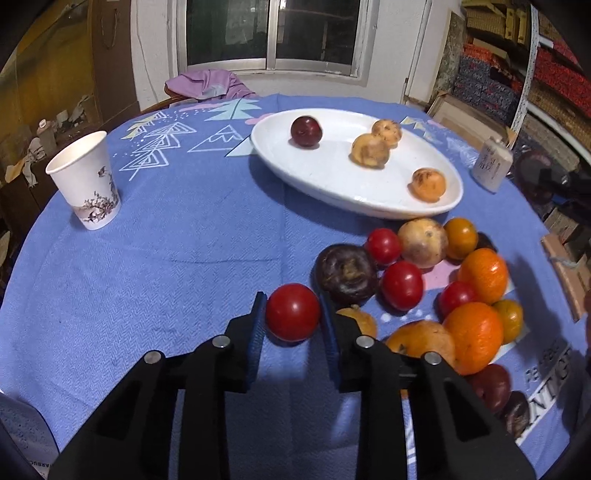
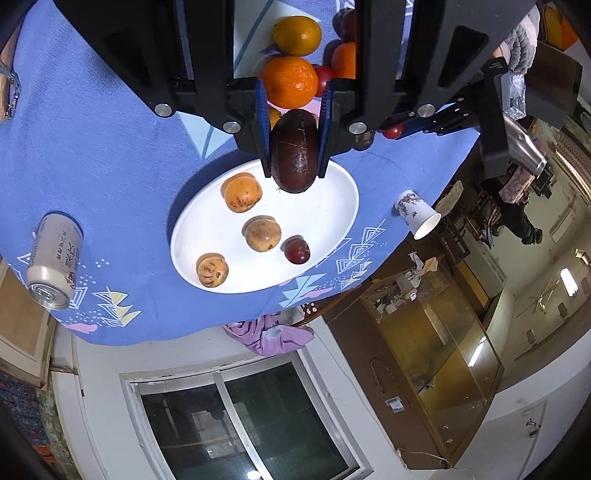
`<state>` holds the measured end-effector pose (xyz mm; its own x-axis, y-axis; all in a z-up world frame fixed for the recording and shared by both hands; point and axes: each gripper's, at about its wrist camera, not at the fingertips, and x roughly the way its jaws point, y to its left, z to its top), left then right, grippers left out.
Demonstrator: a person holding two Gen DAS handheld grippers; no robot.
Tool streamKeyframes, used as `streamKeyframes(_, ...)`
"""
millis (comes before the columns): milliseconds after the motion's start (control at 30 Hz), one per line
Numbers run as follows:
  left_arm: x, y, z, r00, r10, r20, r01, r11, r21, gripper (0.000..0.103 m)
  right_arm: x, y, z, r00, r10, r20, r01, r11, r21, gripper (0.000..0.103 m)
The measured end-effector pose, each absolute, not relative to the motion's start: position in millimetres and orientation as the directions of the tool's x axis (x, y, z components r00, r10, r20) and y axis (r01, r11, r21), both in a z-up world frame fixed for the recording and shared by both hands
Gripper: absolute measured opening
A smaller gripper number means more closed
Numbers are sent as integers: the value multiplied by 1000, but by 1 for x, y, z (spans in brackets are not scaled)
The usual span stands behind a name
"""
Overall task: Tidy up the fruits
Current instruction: 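Carry the dark brown fruit toward the white plate with the right tool, then lower the tomato and dark brown fruit onto the plate, opening both tools, then withdraw both open tools from the plate back over the fruit cluster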
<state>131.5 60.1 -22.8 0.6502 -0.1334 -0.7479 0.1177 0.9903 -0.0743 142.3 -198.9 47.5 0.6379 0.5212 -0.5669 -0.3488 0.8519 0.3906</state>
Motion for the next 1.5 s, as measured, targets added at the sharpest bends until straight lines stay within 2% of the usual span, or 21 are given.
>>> streamKeyframes(167, 159, 48, 27, 714, -144, -686, 101, 990, -103, 28, 159, -206, 55, 664, 504, -552, -301, 856, 420, 22)
streamKeyframes(267, 190, 26, 45, 730, -139, -670, 109, 990, -87, 28, 179, -196, 55, 652, 488, -581, -294, 868, 399, 23)
streamKeyframes(533, 245, 8, 11, 691, -109, -715, 65, 994, -89, 28, 232, -166, 29, 651, 395, -649, -264, 919, 294, 22)
streamKeyframes(633, 250, 8, 3, 675, -118, -729, 83, 993, -83, 29, 244, -174, 20, 644, 393, -656, -234, 918, 321, 23)
streamKeyframes(667, 251, 9, 3, 677, -111, -727, 80, 994, -78, 29, 247, -178, 15, 636, 402, -659, -221, 913, 343, 25)
streamKeyframes(700, 251, 8, 3, 683, -105, -723, 78, 994, -71, 38, 248, -181, 13, 632, 411, -657, -211, 907, 363, 28)
streamKeyframes(733, 250, 8, 4, 693, -98, -714, 79, 995, -59, 49, 249, -185, 12, 630, 420, -653, -201, 901, 386, 35)
streamKeyframes(800, 248, 6, 7, 707, -86, -702, 82, 996, -40, 61, 248, -190, 13, 635, 426, -644, -189, 894, 406, 41)
streamKeyframes(867, 243, 5, 11, 719, -71, -692, 84, 996, -16, 63, 244, -191, 18, 646, 425, -634, -194, 895, 402, 43)
streamKeyframes(933, 238, 6, 16, 728, -64, -682, 75, 997, -13, 75, 239, -192, 23, 660, 422, -621, -194, 895, 403, 56)
streamKeyframes(1033, 225, 13, 26, 749, -36, -661, 38, 999, -12, 88, 229, -197, 32, 674, 437, -595, -198, 884, 424, 66)
streamKeyframes(1067, 218, 17, 29, 754, -32, -656, 29, 999, -15, 89, 222, -199, 36, 681, 447, -581, -199, 875, 441, 69)
streamKeyframes(1133, 202, 27, 32, 764, -24, -645, 10, 1000, -26, 93, 209, -205, 41, 696, 457, -554, -195, 863, 466, 89)
streamKeyframes(1200, 186, 37, 33, 768, -19, -640, -6, 999, -36, 94, 187, -210, 46, 719, 441, -537, -181, 865, 467, 98)
streamKeyframes(1367, 135, 56, 23, 752, -66, -656, -11, 994, -113, 94, 138, -211, 55, 766, 365, -530, -202, 918, 341, 100)
streamKeyframes(1500, 97, 52, 15, 766, -45, -641, -4, 997, -75, 95, 101, -206, 52, 805, 272, -526, -211, 962, 175, 100)
